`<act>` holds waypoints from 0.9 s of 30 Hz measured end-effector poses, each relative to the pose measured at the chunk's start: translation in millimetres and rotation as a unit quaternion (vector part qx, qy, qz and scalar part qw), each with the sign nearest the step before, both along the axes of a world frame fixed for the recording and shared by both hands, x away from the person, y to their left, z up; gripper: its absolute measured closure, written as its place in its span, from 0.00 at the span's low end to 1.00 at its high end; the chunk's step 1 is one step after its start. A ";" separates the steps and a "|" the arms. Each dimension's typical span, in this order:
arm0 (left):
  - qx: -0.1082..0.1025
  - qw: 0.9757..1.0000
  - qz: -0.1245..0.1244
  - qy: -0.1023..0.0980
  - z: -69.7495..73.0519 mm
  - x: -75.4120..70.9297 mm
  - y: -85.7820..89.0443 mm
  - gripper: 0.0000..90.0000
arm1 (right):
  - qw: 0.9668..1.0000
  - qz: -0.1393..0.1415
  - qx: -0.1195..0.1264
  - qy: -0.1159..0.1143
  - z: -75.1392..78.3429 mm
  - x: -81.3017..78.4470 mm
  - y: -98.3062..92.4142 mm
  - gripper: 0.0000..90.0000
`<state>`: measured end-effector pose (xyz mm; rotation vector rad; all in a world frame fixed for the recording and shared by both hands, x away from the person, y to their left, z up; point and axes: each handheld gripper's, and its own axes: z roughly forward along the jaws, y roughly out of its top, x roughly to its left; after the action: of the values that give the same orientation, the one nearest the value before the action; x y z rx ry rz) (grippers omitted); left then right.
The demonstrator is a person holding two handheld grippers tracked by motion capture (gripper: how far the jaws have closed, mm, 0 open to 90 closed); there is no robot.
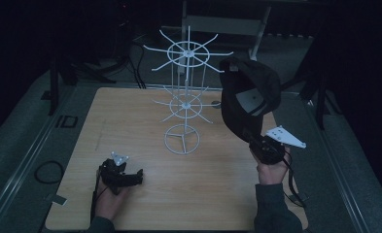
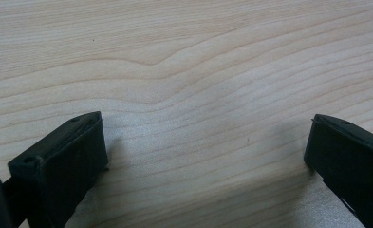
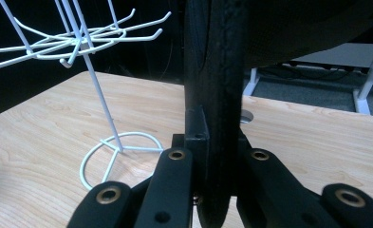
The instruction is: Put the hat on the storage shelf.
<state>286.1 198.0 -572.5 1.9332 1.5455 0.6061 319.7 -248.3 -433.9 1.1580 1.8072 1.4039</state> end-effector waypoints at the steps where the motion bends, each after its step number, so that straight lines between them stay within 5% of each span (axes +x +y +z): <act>1: 0.000 1.000 0.000 0.000 0.0 0.0 0.0 0.00 | 1.000 0.000 0.000 0.000 0.0 0.0 0.0 0.96; 27: 0.000 1.000 0.000 0.000 0.0 0.0 0.0 0.00 | 1.000 -0.006 -0.002 -0.010 4.6 -0.4 0.2 0.96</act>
<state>286.1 198.0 -572.5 1.9326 1.5461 0.6068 319.3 -248.1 -429.3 1.1473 1.7842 1.4003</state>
